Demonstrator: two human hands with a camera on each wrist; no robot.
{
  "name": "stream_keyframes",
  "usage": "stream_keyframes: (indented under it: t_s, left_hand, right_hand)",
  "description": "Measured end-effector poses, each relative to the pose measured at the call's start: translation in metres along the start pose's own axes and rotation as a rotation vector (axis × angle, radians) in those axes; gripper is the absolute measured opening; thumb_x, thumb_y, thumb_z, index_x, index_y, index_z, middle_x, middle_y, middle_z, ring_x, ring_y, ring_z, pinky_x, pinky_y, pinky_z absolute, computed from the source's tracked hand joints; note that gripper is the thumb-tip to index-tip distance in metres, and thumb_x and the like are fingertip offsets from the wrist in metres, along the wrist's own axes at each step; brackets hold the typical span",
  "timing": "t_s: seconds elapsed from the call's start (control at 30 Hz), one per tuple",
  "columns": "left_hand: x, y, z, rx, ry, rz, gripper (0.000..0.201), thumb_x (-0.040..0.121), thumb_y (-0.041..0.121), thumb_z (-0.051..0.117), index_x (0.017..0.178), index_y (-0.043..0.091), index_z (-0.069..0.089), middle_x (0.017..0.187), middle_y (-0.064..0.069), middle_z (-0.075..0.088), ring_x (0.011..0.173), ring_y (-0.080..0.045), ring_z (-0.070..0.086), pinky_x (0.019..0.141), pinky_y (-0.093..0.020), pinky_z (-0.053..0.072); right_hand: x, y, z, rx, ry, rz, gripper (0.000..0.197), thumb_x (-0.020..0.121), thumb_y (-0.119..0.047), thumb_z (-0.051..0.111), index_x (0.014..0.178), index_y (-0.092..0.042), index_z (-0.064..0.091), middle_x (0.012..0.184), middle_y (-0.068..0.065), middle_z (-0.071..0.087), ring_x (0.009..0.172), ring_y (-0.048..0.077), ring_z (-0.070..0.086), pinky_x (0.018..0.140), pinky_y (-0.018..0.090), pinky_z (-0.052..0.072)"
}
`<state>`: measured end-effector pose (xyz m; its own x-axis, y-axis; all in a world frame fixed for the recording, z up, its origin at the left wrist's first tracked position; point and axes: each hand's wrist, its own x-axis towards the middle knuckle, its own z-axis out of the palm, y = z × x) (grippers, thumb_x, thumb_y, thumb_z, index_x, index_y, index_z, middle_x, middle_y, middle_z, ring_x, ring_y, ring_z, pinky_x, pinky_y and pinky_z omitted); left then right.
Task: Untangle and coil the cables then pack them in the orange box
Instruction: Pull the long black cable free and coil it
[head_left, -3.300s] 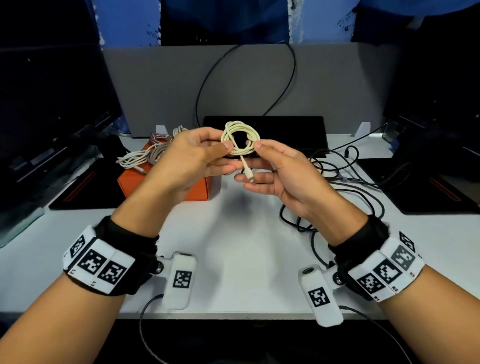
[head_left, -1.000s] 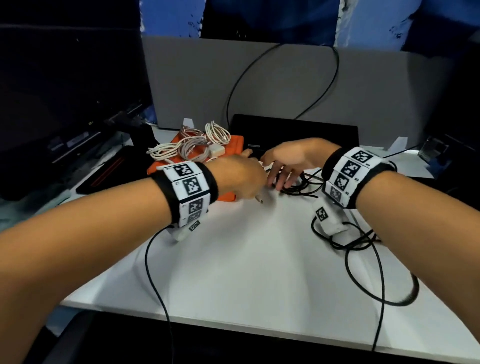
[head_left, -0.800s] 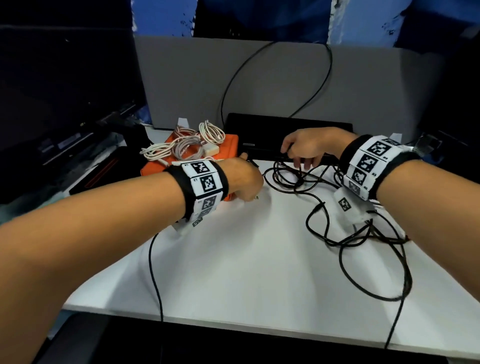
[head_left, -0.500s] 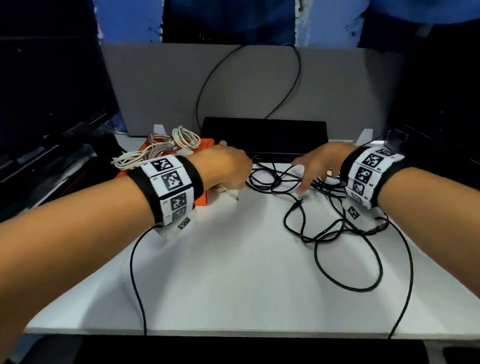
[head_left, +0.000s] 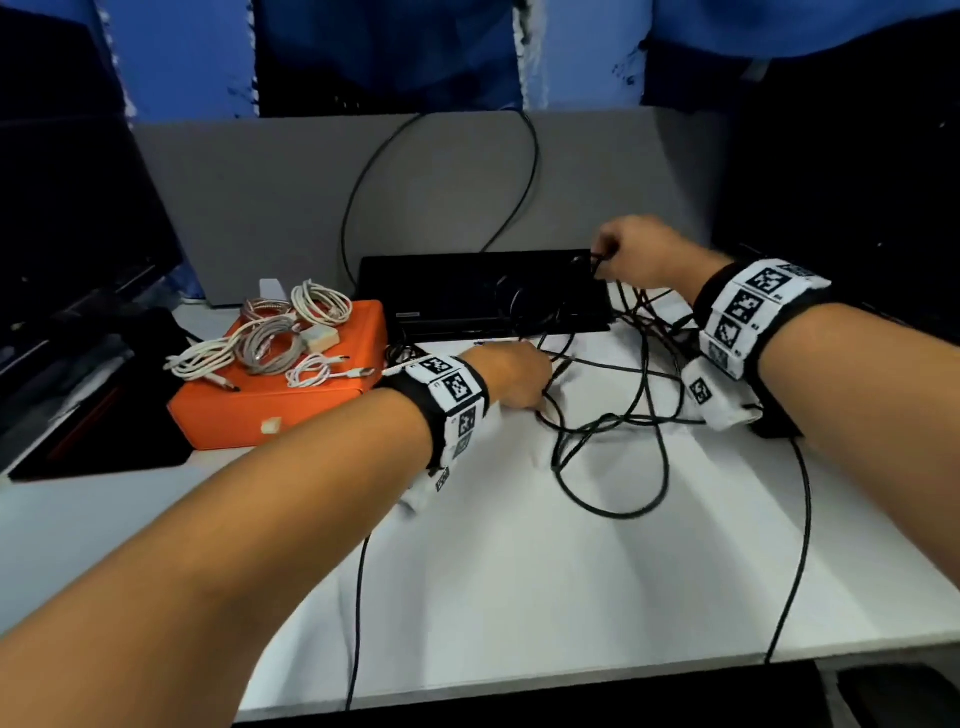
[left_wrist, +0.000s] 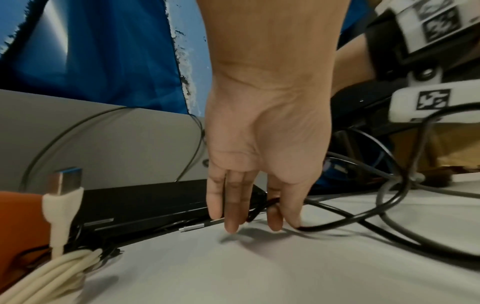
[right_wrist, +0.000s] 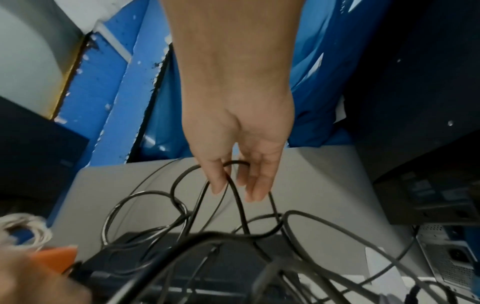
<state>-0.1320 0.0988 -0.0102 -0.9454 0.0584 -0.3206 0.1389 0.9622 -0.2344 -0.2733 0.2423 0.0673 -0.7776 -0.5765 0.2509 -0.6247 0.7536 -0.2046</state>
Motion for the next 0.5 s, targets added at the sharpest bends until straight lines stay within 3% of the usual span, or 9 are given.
stream_keyframes:
  t_s: [0.07,0.13,0.2,0.27,0.33,0.43,0.5]
  left_hand:
    - [0.008,-0.008,-0.004,0.003,0.011,-0.039,0.021,0.097,0.022,0.053,0.099,0.009,0.069,0.104,-0.006,0.069,0.083,-0.025,0.062,0.068,-0.033,0.051]
    - [0.010,-0.016,-0.011,-0.079,0.035,-0.064,0.021,0.097,0.026,0.055,0.087,0.010,0.065,0.096,-0.007,0.068,0.079,-0.024,0.062,0.068,-0.032,0.051]
    - [0.014,-0.019,-0.011,-0.157,0.079,-0.076,0.032,0.098,0.038,0.055,0.090,0.010,0.067,0.093,-0.006,0.066,0.079,-0.023,0.061,0.069,-0.031,0.050]
    - [0.017,-0.017,-0.008,-0.212,0.133,-0.091,0.039,0.100,0.044,0.052,0.089,0.010,0.068,0.090,-0.005,0.065,0.076,-0.021,0.060,0.069,-0.033,0.051]
    - [0.014,-0.010,-0.006,-0.222,0.217,-0.125,0.041,0.103,0.045,0.047,0.076,0.016,0.058,0.083,-0.003,0.061,0.068,-0.017,0.056,0.067,-0.035,0.048]
    - [0.013,-0.007,-0.011,-0.303,0.294,-0.164,0.044,0.106,0.046,0.043,0.070,0.020,0.046,0.075,0.001,0.054,0.063,-0.013,0.049,0.064,-0.033,0.042]
    - [0.011,-0.009,-0.012,-0.296,0.247,-0.149,0.040,0.105,0.045,0.043,0.078,0.018,0.054,0.079,0.000,0.058,0.067,-0.015,0.054,0.067,-0.033,0.047]
  right_hand:
    - [-0.001,0.006,-0.011,0.002,0.003,0.031,0.054,0.085,-0.019,0.083,0.133,-0.009,0.059,0.130,0.018,0.059,0.122,0.037,0.056,0.093,0.033,0.044]
    - [-0.008,0.012,-0.013,-0.072,-0.117,0.086,0.067,0.084,-0.023,0.085,0.141,-0.008,0.052,0.133,0.020,0.055,0.121,0.039,0.056,0.097,0.041,0.052]
    - [-0.022,0.013,-0.011,-0.068,-0.322,0.165,0.059,0.086,-0.025,0.083,0.135,-0.006,0.055,0.119,0.015,0.060,0.102,0.036,0.063,0.083,0.045,0.059]
    - [-0.037,0.012,0.000,-0.085,-0.600,0.212,0.055,0.088,-0.035,0.082,0.131,-0.011,0.056,0.119,0.011,0.061,0.098,0.034,0.068,0.088,0.047,0.060]
    - [-0.051,0.016,0.020,-0.174,-0.790,0.223,0.058,0.086,-0.043,0.082,0.130,-0.018,0.054,0.123,0.008,0.061,0.099,0.034,0.072,0.090,0.046,0.059]
    - [-0.064,0.034,0.050,-0.130,-0.858,0.276,0.056,0.082,-0.029,0.086,0.125,-0.014,0.054,0.108,0.021,0.069,0.079,0.034,0.065,0.073,0.042,0.057]
    - [-0.065,0.042,0.051,-0.049,-0.827,0.252,0.032,0.088,-0.009,0.077,0.113,-0.003,0.059,0.100,0.029,0.071,0.068,0.034,0.069,0.061,0.038,0.060]
